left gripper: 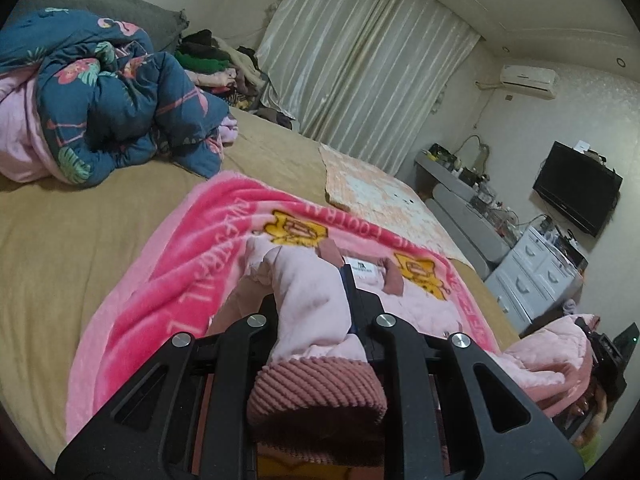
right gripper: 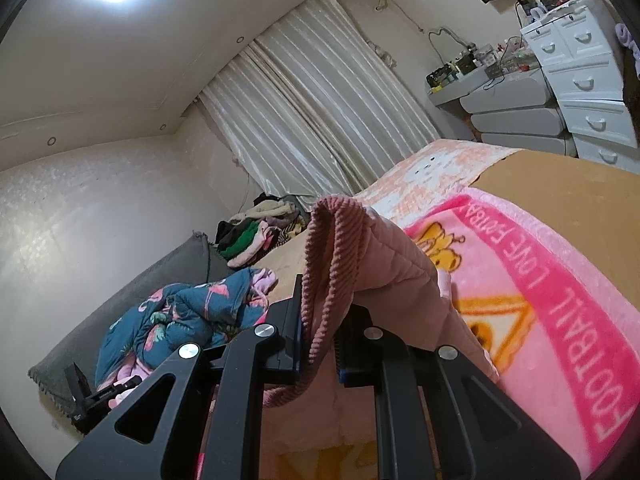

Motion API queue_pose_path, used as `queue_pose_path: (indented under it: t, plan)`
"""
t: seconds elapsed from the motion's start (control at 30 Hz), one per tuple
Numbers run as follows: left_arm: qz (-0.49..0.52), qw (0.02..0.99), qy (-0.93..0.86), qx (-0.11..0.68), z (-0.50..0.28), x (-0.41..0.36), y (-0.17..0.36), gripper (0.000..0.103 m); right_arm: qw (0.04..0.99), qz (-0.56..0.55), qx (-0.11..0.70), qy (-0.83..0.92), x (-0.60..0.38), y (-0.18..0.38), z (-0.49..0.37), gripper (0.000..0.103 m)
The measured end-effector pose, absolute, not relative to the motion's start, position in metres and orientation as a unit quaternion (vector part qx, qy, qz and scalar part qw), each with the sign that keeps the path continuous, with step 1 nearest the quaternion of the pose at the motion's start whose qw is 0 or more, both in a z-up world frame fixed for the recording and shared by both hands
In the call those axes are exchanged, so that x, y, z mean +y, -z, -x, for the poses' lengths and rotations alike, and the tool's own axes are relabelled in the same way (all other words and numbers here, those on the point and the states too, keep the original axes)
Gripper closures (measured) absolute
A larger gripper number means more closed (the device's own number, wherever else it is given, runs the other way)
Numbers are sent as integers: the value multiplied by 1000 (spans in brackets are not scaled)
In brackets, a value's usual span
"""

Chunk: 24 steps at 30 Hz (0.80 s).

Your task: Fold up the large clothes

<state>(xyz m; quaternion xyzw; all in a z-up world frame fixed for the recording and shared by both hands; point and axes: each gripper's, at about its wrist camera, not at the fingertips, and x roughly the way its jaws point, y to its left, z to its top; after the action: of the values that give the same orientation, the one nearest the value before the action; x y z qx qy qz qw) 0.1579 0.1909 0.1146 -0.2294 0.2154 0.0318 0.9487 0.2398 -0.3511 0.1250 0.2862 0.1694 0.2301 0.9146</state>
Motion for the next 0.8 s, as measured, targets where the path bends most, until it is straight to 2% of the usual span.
queue_pose_path:
  t: [0.47, 0.8]
  plan:
    - [173, 962, -85, 192, -196, 182, -110, 92, 928, -288, 149, -182, -338, -113, -283, 92]
    - [138, 962, -116, 206, -230, 183, -89, 92, 944, -250, 159, -145, -325, -90, -317, 92]
